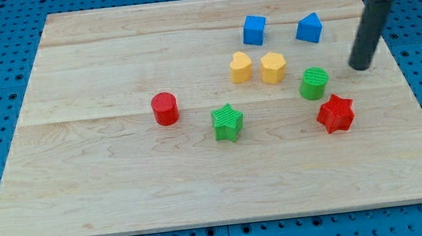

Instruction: Place the red star parallel to green star

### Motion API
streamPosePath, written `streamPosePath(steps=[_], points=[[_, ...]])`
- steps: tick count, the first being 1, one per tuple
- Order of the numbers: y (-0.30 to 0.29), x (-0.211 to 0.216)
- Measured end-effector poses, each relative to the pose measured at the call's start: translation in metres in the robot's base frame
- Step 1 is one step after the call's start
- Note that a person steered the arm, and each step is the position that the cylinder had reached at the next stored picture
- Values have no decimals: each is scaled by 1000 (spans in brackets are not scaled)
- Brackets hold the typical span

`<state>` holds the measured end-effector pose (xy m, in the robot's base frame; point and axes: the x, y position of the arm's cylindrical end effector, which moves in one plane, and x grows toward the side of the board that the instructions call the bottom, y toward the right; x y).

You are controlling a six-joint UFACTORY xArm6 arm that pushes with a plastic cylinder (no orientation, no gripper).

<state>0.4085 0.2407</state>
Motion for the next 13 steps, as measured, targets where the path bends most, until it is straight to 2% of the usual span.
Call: streamPosePath(steps=[1, 2, 4, 5, 6, 7, 9, 13], points=[[6, 47], [-14, 77], [-89, 94], [-83, 94], [-48, 107], [-54, 105], [-60, 62], [-129, 50]])
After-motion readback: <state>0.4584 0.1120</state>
